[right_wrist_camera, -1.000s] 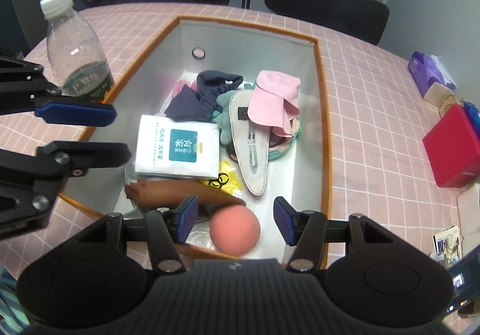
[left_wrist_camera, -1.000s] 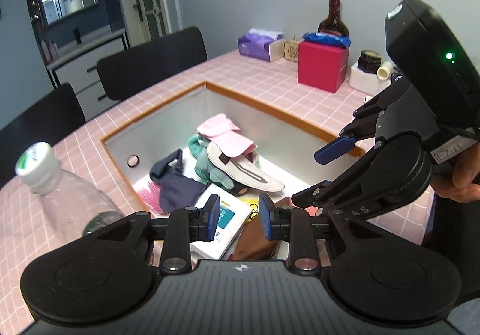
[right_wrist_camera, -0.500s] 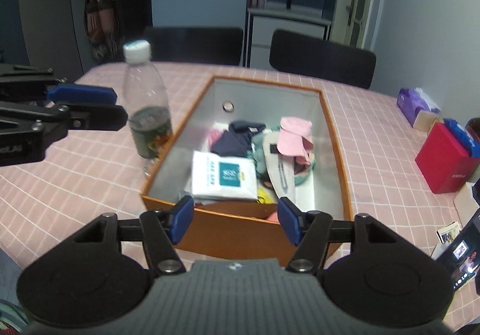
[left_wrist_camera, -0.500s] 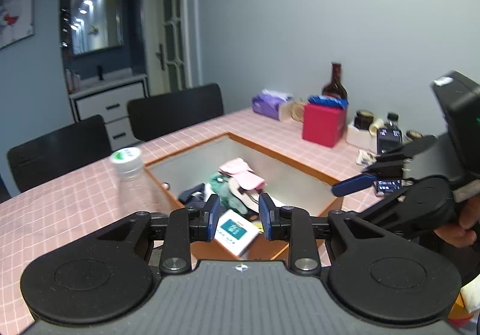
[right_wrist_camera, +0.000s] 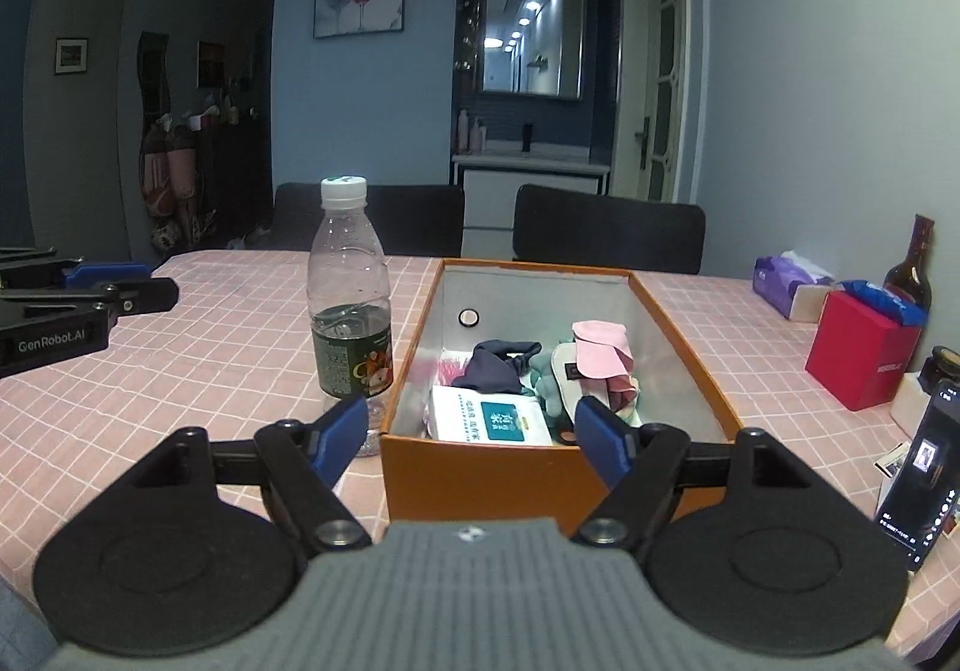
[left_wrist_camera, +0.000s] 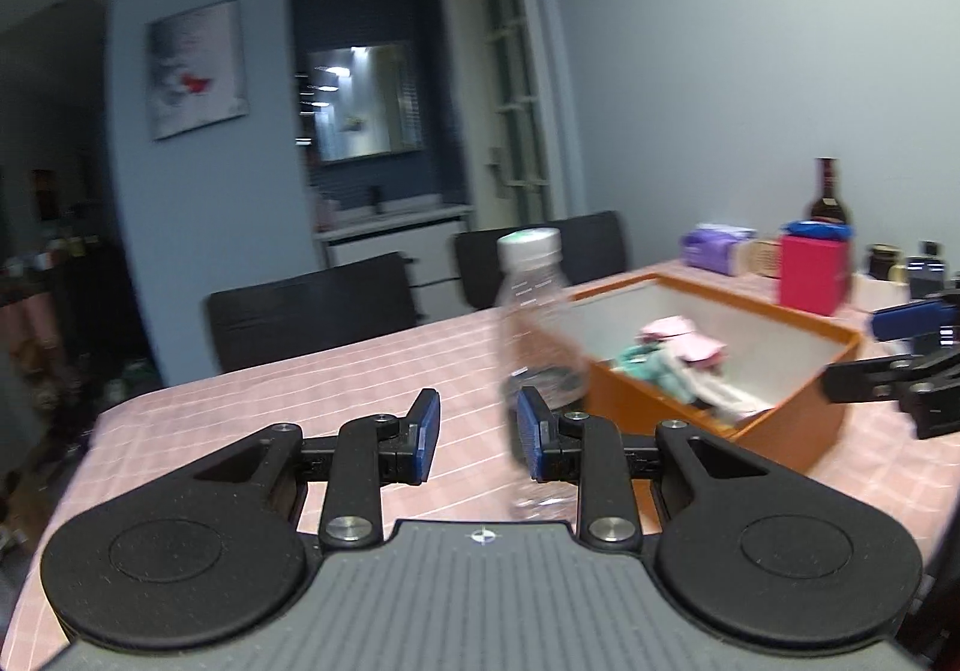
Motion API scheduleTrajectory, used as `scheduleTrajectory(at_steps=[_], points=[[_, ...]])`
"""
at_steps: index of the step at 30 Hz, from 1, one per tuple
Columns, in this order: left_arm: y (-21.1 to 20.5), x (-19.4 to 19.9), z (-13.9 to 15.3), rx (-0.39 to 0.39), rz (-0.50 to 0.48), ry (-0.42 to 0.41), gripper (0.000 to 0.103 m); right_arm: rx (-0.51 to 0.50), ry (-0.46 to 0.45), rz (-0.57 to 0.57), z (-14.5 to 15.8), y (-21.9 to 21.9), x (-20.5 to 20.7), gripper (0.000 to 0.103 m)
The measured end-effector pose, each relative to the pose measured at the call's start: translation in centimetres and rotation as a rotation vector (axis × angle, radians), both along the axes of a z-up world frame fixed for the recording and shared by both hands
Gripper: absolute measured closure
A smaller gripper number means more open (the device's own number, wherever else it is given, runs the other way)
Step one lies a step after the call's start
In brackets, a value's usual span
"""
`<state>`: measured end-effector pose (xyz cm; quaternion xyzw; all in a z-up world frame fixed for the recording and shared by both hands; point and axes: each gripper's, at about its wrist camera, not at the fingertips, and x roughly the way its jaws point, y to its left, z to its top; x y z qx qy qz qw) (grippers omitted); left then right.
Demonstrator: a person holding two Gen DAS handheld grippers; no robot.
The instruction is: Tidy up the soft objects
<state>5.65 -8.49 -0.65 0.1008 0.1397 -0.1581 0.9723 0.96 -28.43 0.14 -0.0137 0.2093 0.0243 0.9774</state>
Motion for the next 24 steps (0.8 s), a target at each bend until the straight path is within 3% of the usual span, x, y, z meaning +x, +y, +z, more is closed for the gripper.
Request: scheduleTrajectory(at_steps=[6,10,14,15,19,24], points=[[2.3,-1.1,-2.4,-0.033,0.158,0.014,0.057,0.038,-0.010,-0.027,-2.3,2.0,-0.5,0.025],[3.3,-2.4,-3.2,-0.025,0.184,-0.001,0.035,0.032,-0.020,-0.036,-3.6,3.3,-0.7,0.023],[3.3,-3.4,-3.4,-0.007,0.193,-0.026,0.018,0.004,-0.017,-0.040,-4.4,4.2,-0.6,0.013],[3.3,-3.5,-3.4,-0.007,0.203,-0.030,0.009,-0.001,-0.014,-0.038,-4.5,4.4,-0.5,0.013],[3.2,-3.3,-3.3,0.002,0.200,-0.030,0.008,-0.029,0.024,-0.053,-4.8,5.1,0.2,0.012],[3.3,-2.4,-3.9,0.010,0.187,0.085,0.006,-0.024,0.087,-0.103,-5.1,5.2,1.2,0.007]])
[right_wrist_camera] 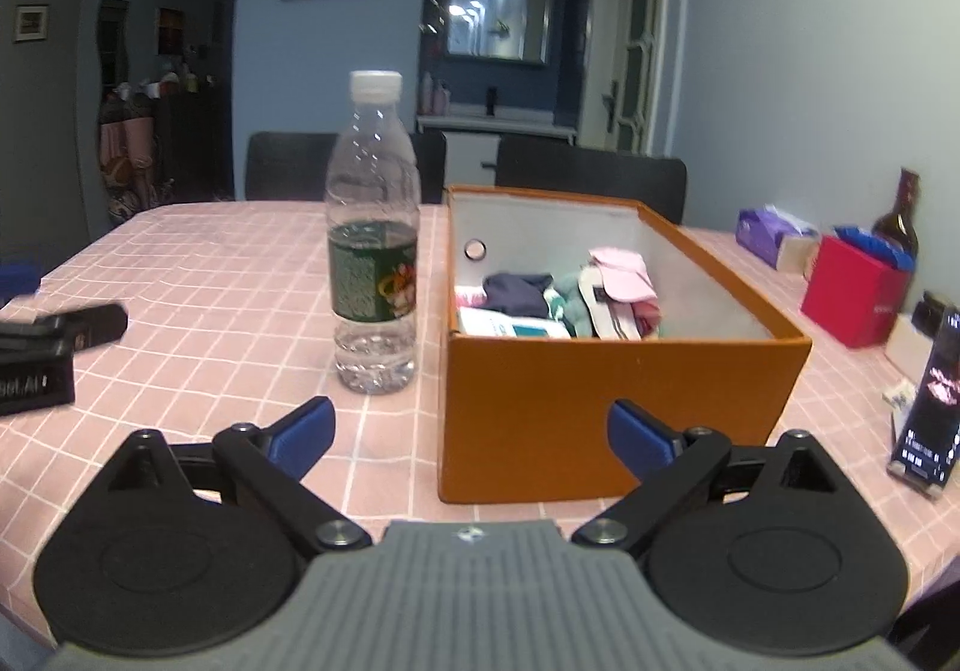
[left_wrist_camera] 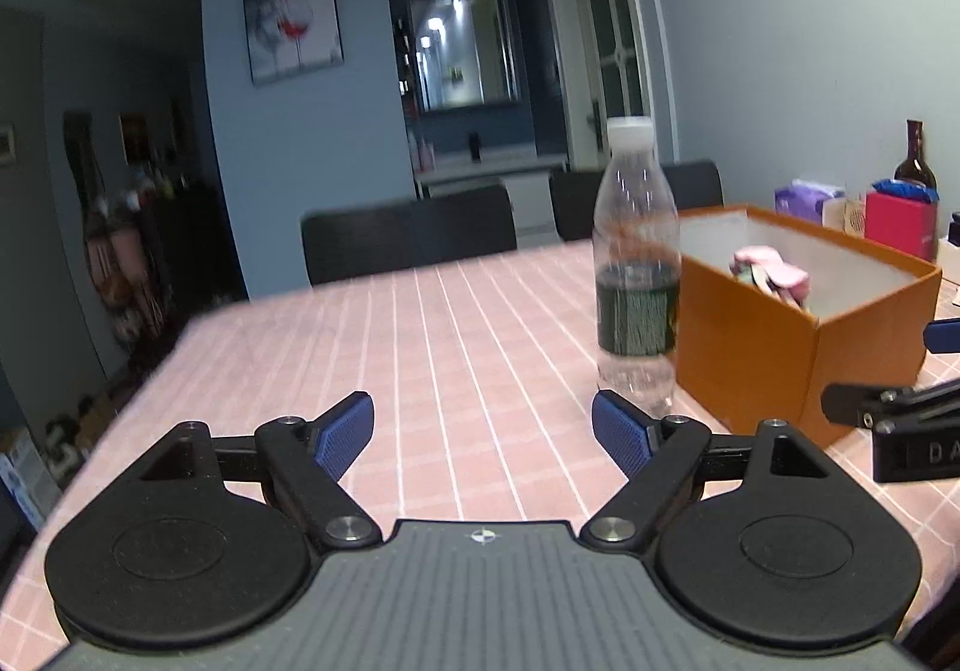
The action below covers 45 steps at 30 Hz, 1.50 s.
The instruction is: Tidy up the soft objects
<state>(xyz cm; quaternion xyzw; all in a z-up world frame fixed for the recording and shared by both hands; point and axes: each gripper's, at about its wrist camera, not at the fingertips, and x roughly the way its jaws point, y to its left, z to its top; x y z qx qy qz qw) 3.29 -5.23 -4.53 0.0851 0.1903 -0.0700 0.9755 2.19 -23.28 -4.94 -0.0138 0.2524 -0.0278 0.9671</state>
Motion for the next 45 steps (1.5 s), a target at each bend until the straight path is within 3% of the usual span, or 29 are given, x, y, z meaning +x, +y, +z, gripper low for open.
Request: scheduleTrajectory(at_steps=[11,45], points=[[0.4,0.4,-1.4,-0.011,0.022,0.077,0.006,0.044,0.090,-0.044,-1.1,0.1,1.0,0.007],[0.6,0.2,-1.5,-0.010,0.028,0.079,0.006,0.037,0.084,-0.056,-1.0,0.3,0.7,0.007]])
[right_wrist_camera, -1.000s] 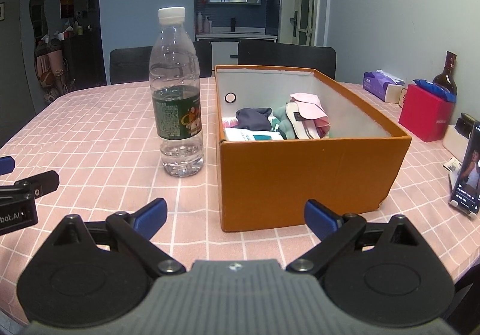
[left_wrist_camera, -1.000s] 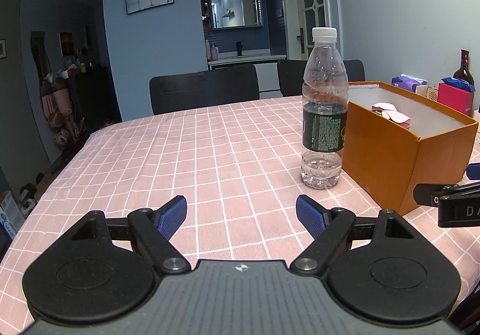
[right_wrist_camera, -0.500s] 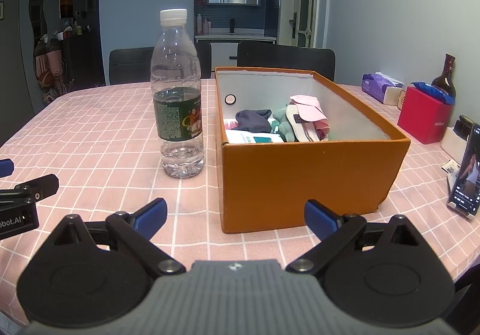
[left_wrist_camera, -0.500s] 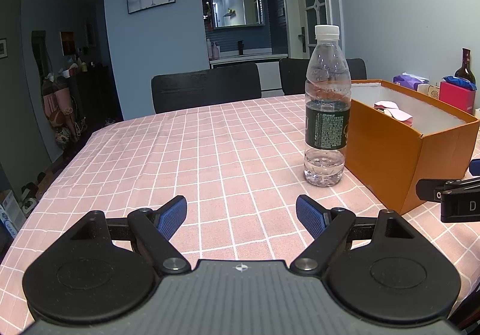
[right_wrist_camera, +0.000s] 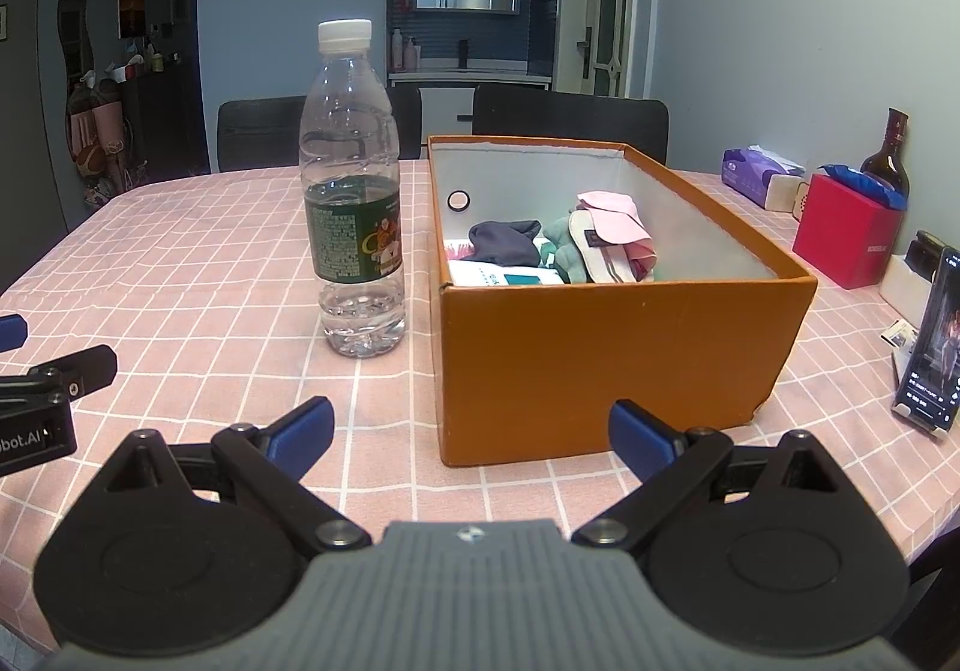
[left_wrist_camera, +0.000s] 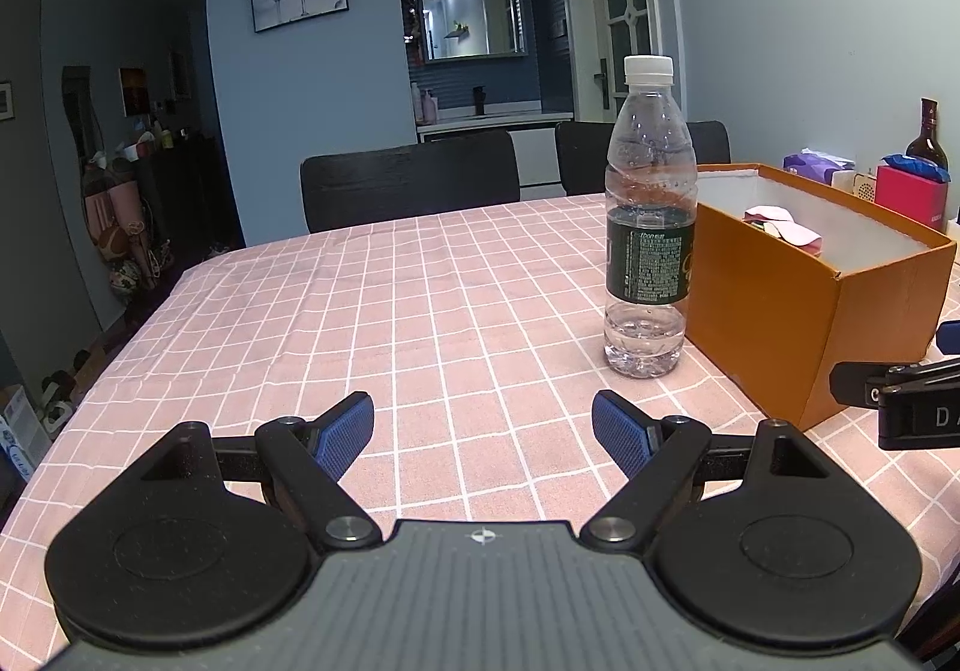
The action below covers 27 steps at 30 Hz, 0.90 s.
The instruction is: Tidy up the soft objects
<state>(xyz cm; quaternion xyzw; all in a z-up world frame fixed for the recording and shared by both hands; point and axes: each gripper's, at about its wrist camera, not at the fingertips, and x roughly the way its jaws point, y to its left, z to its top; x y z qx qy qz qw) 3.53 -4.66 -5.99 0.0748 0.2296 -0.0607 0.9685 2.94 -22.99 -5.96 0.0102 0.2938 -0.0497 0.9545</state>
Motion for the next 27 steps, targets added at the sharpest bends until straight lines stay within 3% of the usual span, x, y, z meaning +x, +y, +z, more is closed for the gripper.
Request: scheduleTrajectory(at_steps=[27], points=[[-0.20,0.05,0.04,0.009,-0.003,0.000,0.006,0.010,0.006,-0.005,-0.27,-0.26,-0.13,0.007]])
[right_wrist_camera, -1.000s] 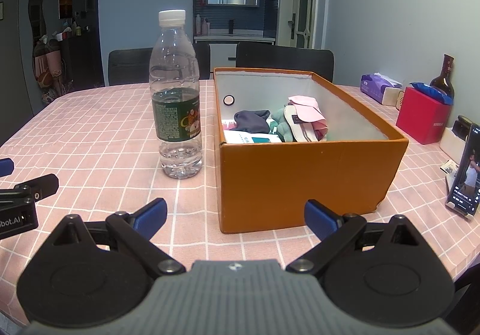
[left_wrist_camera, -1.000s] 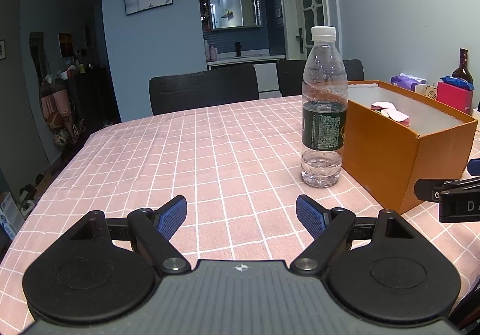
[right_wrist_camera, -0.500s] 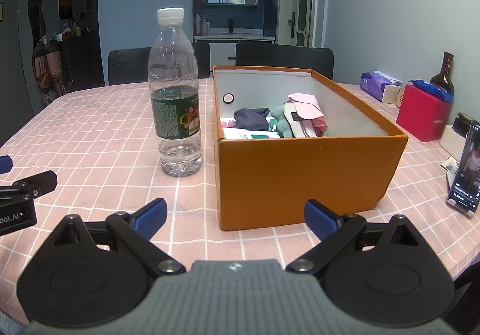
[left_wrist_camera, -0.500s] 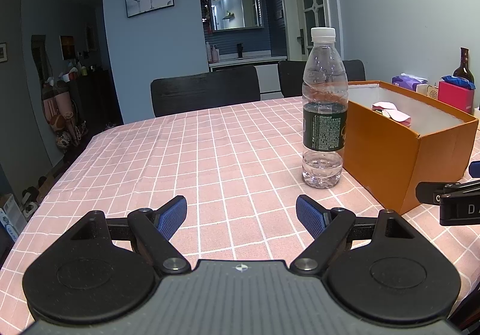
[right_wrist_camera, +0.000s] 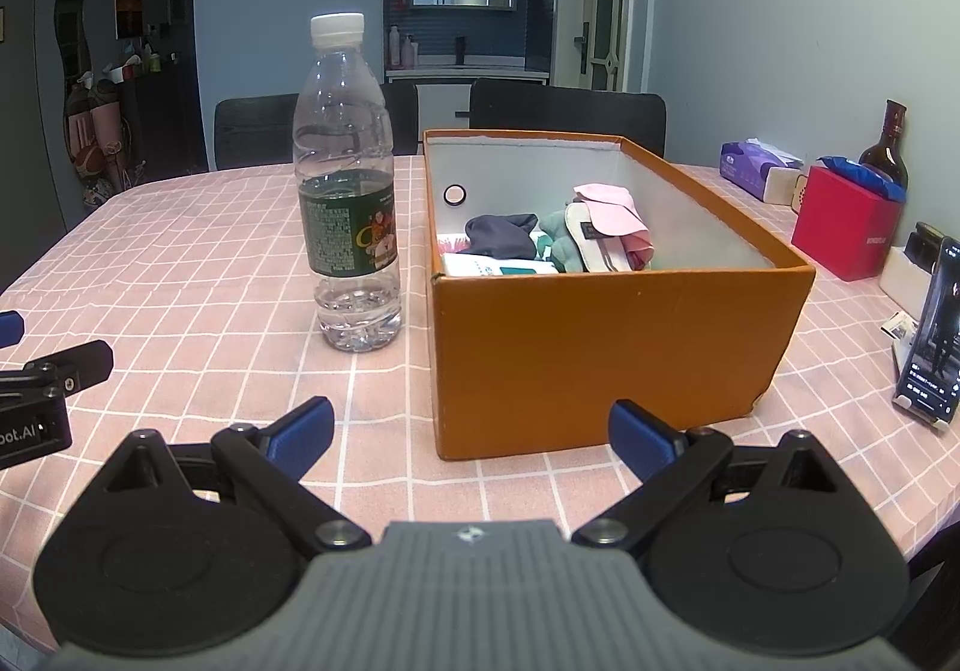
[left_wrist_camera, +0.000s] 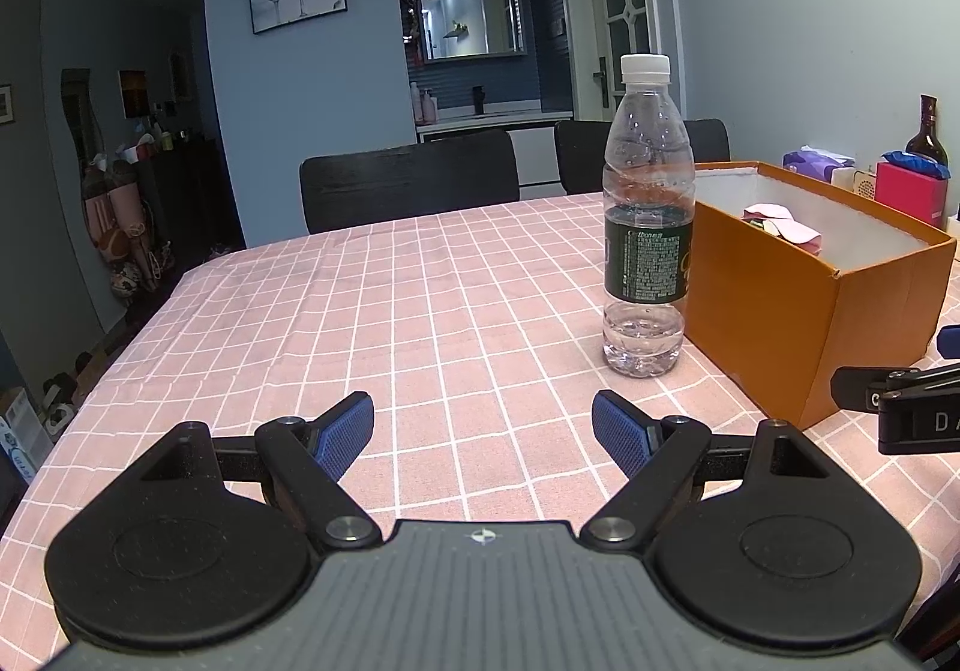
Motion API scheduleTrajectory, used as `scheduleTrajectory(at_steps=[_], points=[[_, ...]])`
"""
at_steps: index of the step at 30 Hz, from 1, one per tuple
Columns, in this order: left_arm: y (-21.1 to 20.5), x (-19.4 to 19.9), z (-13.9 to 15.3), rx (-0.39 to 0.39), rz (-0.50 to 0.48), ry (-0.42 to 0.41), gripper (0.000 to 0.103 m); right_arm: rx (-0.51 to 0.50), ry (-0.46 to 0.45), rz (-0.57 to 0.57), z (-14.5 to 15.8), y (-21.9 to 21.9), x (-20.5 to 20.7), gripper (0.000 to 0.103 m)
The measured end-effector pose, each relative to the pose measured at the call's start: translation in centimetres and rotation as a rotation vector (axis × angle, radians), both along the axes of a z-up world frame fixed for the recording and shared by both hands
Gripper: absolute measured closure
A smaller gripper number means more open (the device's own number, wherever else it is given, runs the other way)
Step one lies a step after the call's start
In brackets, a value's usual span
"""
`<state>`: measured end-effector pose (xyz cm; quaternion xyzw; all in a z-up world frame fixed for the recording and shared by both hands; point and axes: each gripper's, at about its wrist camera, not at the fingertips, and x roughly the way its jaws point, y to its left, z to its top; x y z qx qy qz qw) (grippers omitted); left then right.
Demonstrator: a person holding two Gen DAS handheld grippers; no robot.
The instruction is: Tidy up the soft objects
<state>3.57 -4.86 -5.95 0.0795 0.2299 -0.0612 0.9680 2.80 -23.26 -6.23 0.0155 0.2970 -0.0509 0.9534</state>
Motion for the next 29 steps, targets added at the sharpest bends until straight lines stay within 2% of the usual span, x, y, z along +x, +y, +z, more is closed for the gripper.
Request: scheduleTrajectory(at_steps=[29], points=[[0.19,-0.05,0.26,-0.020,-0.014,-0.004,0.006,0.002,0.002,-0.008,0.20,-0.37,0.02,0.007]])
